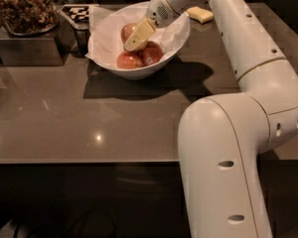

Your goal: Pick apple from white bowl

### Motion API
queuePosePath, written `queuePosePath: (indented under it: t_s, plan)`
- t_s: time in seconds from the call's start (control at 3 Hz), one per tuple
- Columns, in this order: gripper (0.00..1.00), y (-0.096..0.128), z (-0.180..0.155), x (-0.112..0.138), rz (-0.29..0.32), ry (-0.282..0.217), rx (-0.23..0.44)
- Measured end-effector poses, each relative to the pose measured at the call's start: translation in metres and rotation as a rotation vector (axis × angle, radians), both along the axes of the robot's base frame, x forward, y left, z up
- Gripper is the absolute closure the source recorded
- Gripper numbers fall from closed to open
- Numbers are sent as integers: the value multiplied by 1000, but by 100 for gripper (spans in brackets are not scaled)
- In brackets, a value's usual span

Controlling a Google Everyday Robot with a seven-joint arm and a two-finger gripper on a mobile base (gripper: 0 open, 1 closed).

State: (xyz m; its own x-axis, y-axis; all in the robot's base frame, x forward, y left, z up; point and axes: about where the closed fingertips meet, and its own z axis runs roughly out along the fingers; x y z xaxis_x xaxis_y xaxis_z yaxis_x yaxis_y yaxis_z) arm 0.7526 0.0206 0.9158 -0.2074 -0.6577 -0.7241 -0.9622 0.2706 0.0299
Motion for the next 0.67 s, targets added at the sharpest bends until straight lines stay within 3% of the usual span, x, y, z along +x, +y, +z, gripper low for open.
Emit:
queuePosePath:
  t_s: [0.67]
  plan:
    - [61, -6, -7, 7, -19, 18, 19]
